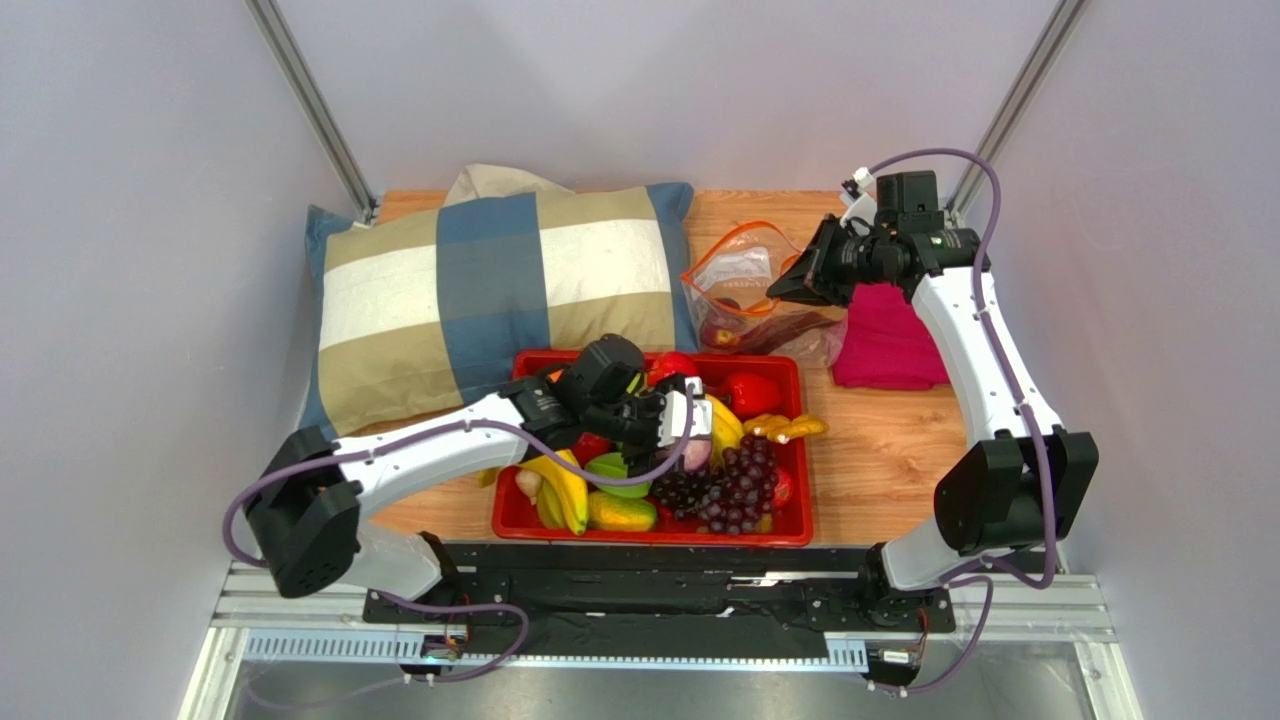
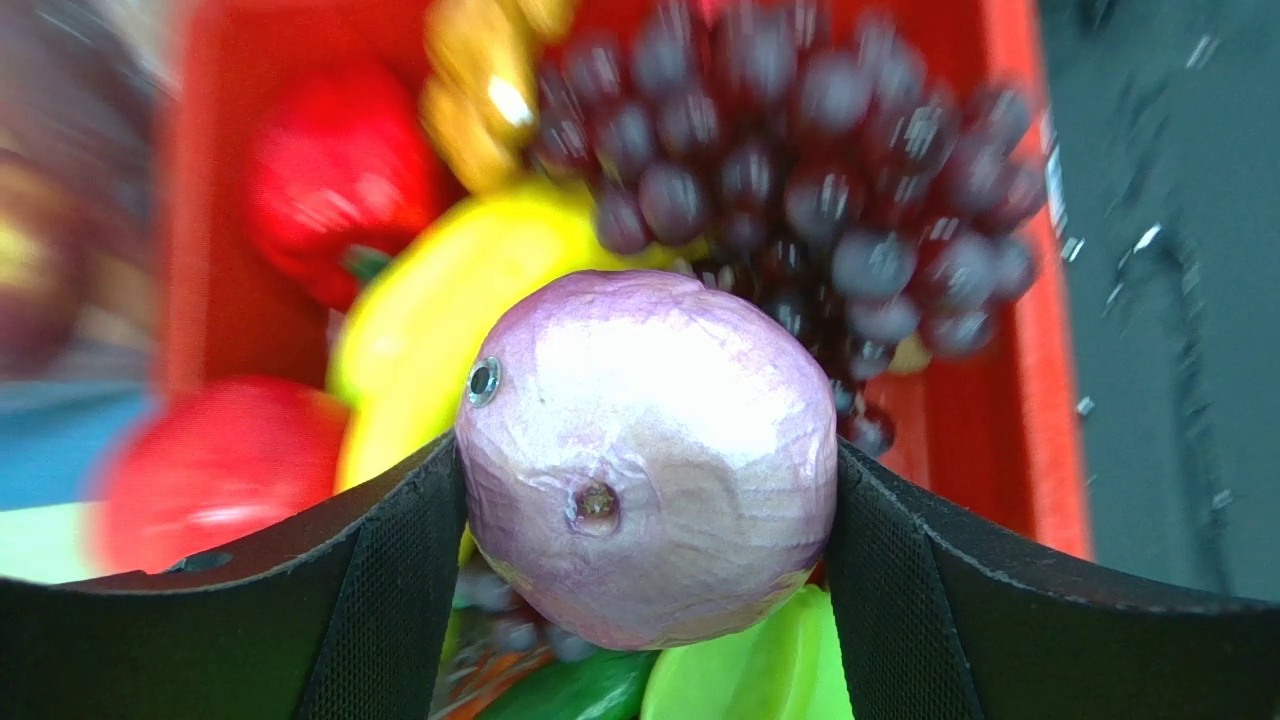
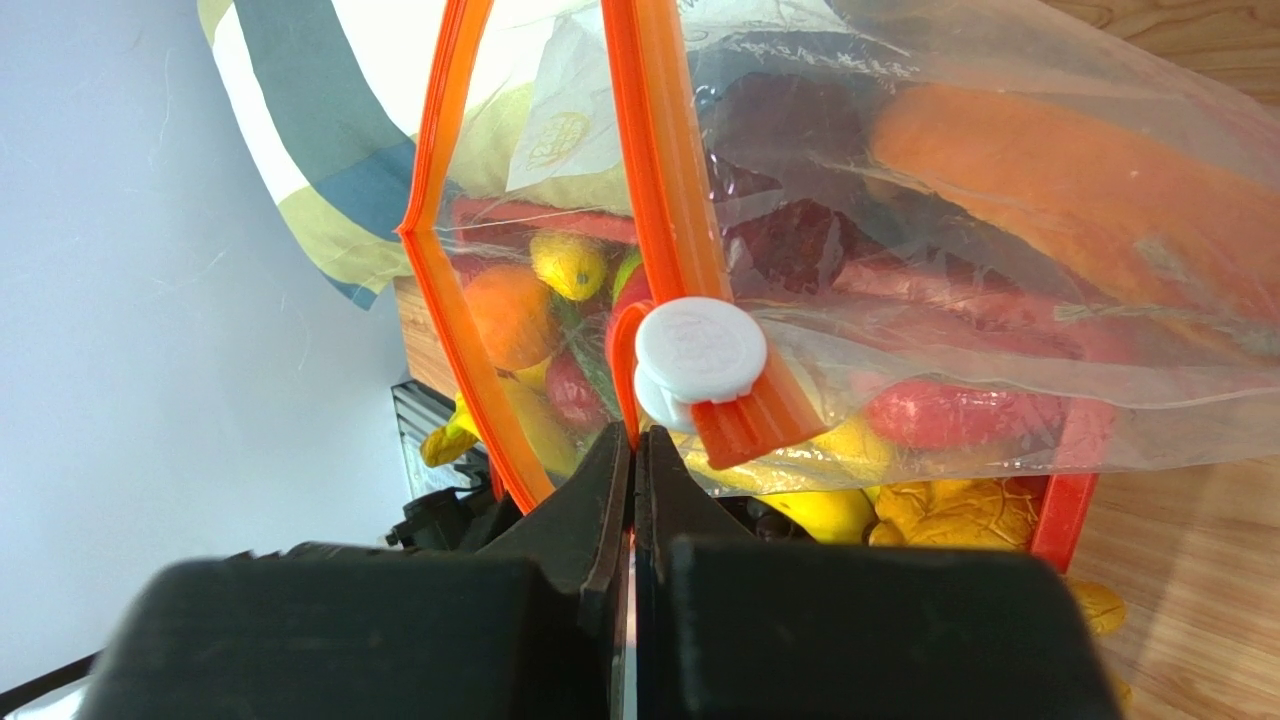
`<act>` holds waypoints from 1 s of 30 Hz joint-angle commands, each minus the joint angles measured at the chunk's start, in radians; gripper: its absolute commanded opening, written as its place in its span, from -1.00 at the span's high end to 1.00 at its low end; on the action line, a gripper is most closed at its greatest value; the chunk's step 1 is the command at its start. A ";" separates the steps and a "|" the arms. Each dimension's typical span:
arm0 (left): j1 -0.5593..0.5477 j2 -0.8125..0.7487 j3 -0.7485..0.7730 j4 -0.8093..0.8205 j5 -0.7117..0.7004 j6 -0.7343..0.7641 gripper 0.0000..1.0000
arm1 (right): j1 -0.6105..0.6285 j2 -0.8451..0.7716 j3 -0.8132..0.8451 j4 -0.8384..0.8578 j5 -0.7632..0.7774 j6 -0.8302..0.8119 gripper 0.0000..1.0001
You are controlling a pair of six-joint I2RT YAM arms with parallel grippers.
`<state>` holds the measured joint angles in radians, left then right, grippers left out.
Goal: Place the food in the zip-top bag and seal the zipper
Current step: Pick up the fake vegetable from the bin, then place the fake vegetable in the zipper food storage bag.
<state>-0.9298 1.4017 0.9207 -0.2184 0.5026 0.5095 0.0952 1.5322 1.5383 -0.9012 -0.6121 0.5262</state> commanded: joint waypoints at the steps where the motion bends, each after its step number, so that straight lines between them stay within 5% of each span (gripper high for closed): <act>1: -0.006 -0.127 0.112 0.004 0.030 -0.075 -0.38 | 0.006 0.002 0.017 0.008 -0.021 -0.005 1.00; 4: 0.026 -0.133 0.202 0.043 -0.002 -0.141 -0.37 | 0.006 -0.001 0.016 0.012 -0.023 -0.008 1.00; 12: 0.120 0.146 0.654 0.123 -0.114 -0.443 -0.30 | 0.009 -0.018 -0.013 0.013 -0.021 -0.011 1.00; 19: 0.120 0.362 0.788 0.180 -0.219 -0.543 -0.31 | 0.009 -0.023 0.002 0.015 -0.018 -0.017 1.00; 27: 0.141 0.488 0.866 0.180 -0.257 -0.663 -0.52 | 0.009 -0.041 -0.009 0.016 -0.021 -0.014 1.00; 30: 0.143 0.485 0.862 0.177 -0.224 -0.678 -0.86 | 0.008 -0.041 -0.006 0.018 -0.023 -0.014 1.00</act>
<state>-0.7822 1.9060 1.7294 -0.0776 0.2485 -0.1070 0.0940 1.5314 1.5188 -0.9077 -0.6033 0.5182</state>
